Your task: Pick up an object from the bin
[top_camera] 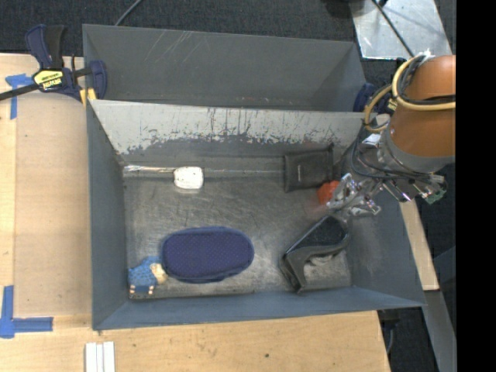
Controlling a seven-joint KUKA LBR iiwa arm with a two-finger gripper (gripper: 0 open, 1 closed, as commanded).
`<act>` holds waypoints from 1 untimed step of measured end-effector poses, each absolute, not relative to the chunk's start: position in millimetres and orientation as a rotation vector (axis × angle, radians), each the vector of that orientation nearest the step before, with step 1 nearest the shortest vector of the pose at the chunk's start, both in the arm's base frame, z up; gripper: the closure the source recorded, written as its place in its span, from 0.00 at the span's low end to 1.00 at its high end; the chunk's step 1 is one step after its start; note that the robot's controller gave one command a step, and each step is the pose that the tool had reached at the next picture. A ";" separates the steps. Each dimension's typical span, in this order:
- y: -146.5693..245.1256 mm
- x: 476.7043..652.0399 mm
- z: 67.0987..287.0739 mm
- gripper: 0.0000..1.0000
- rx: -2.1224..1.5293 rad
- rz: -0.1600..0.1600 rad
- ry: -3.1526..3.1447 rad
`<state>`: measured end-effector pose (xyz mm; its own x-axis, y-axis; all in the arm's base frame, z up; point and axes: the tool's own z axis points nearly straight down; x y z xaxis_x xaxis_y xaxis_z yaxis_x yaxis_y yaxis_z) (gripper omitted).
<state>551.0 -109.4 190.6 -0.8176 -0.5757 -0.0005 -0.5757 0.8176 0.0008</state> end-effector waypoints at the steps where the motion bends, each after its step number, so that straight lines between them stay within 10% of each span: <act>1: -109.6 551.6 191.7 0.00 -0.949 -0.001 2.992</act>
Offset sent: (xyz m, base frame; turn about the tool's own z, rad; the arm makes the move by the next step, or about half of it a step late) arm 0.0000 0.0000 0.0000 0.0000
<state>551.6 -109.6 191.7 -0.8171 -0.5765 -0.0021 -0.5765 0.8171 -0.0011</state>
